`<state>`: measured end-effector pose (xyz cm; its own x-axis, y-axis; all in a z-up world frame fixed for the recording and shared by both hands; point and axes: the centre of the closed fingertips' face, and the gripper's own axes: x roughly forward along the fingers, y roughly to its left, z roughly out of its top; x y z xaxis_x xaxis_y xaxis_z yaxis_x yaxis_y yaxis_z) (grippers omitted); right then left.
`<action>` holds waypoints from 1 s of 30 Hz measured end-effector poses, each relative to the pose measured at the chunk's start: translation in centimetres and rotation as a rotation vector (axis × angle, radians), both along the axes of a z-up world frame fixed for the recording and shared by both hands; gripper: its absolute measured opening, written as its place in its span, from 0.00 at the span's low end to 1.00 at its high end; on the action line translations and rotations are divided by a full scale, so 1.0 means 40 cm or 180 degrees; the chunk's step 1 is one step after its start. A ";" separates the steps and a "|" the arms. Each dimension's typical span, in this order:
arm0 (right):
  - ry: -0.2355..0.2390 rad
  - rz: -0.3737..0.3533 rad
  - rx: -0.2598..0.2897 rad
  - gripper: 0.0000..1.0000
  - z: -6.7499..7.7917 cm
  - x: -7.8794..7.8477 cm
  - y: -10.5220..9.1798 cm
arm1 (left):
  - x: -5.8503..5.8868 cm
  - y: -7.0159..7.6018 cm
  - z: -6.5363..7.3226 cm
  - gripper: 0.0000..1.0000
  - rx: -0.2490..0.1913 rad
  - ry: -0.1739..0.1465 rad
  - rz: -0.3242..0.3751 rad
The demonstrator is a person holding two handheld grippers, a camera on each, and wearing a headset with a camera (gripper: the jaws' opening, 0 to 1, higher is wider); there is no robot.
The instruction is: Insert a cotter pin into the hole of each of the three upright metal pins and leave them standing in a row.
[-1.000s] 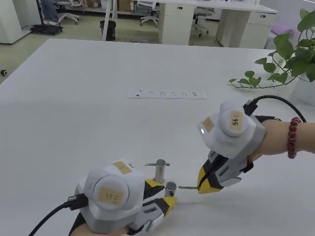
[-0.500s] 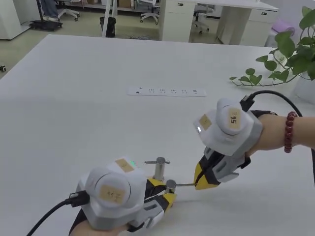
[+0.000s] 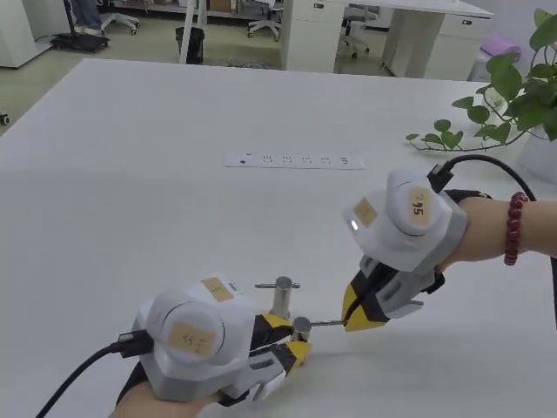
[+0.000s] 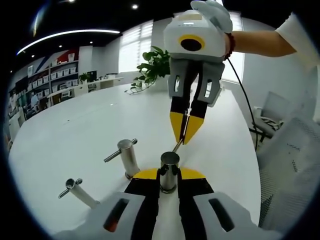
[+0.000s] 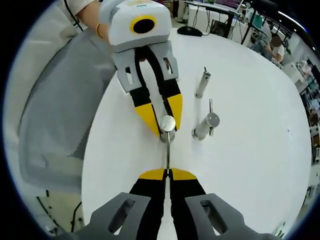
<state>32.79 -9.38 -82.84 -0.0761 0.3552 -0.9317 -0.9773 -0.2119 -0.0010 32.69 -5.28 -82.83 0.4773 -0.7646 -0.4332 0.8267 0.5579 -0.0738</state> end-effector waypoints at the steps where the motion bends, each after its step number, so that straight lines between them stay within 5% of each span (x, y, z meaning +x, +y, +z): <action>1: 0.0003 0.0011 -0.0001 0.03 0.000 0.000 0.000 | 0.000 0.000 0.000 0.11 -0.0003 0.0000 -0.0014; 30: -0.0016 0.0138 -0.0001 0.03 -0.005 0.005 0.004 | -0.004 -0.001 -0.002 0.11 -0.0051 -0.0003 -0.0321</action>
<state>32.98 -9.24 -83.03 -0.0867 0.3514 -0.9322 -0.9672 -0.2540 -0.0058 32.53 -5.33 -82.92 0.3980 -0.8156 -0.4200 0.8786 0.4705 -0.0812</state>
